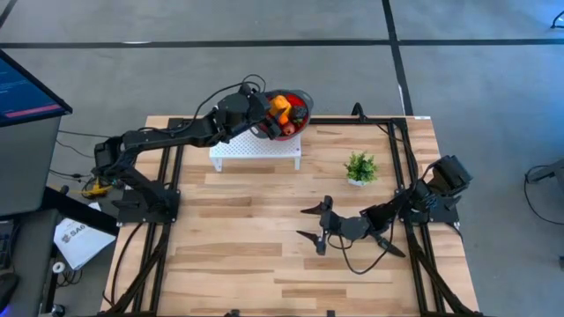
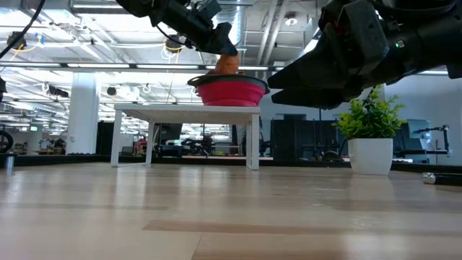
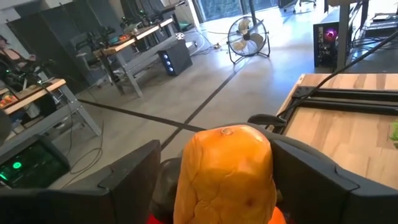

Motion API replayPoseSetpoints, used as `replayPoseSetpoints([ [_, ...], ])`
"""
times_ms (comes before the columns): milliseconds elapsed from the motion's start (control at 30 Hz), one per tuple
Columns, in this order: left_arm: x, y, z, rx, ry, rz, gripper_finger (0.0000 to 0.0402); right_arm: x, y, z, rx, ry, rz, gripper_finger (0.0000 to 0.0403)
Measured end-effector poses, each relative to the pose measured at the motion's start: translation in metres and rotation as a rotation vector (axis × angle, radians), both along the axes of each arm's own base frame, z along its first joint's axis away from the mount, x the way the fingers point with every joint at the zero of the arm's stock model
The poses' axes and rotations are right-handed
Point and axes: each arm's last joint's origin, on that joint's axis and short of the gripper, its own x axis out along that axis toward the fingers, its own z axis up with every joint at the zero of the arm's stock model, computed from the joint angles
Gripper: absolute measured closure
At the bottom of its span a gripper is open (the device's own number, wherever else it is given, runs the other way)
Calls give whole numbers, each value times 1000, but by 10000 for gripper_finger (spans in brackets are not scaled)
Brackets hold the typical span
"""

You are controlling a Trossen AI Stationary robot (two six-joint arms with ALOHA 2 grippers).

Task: Pick & Place Fruit
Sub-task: Put the yellow mango into the red strainer bowl on the shelf, then put the black table knife on the shelf

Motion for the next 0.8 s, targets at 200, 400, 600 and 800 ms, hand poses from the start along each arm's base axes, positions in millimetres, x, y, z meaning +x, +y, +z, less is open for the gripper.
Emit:
replayPoseSetpoints([
  [200, -1, -2, 3, 9, -11, -4, 108, 0, 0, 0, 1, 0, 0, 86],
  [400, 2, -9, 5, 12, -18, -22, 108, 0, 0, 0, 16, -2, -4, 86],
  [600, 2, -10, 5, 15, -17, -11, 108, 0, 0, -1, 14, 4, -5, 86],
  [800, 2, -9, 5, 31, -2, -10, 108, 0, 0, -1, 14, 4, -5, 86],
])
